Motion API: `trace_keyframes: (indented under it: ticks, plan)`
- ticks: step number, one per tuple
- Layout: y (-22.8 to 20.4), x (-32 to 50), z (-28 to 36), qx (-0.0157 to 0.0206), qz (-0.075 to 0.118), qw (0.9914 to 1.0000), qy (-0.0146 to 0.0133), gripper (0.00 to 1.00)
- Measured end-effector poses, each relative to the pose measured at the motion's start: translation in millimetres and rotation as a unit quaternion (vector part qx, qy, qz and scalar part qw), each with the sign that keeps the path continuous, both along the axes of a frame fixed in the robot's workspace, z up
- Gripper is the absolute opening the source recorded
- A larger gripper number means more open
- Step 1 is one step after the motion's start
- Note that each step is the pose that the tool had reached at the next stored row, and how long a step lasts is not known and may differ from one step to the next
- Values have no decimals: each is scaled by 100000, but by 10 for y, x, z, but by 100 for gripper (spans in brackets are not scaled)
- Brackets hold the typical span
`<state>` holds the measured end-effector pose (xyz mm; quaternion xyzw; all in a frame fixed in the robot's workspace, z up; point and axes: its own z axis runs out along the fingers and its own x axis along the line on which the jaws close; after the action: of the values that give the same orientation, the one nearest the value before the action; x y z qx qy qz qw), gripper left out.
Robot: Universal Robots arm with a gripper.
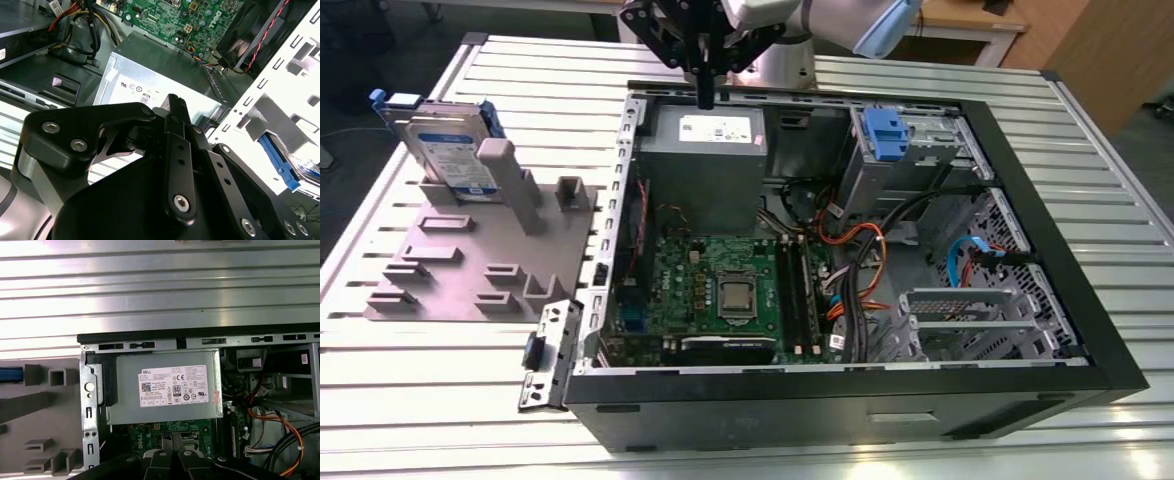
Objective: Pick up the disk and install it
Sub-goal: 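Reach for the disk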
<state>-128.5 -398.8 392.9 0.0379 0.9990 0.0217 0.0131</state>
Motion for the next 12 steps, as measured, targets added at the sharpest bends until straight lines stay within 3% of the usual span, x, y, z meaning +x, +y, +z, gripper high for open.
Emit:
trace_keyframes:
  ticks: [12]
  plan:
    - [0, -24, -2, 1, 8, 100000, 1, 11]
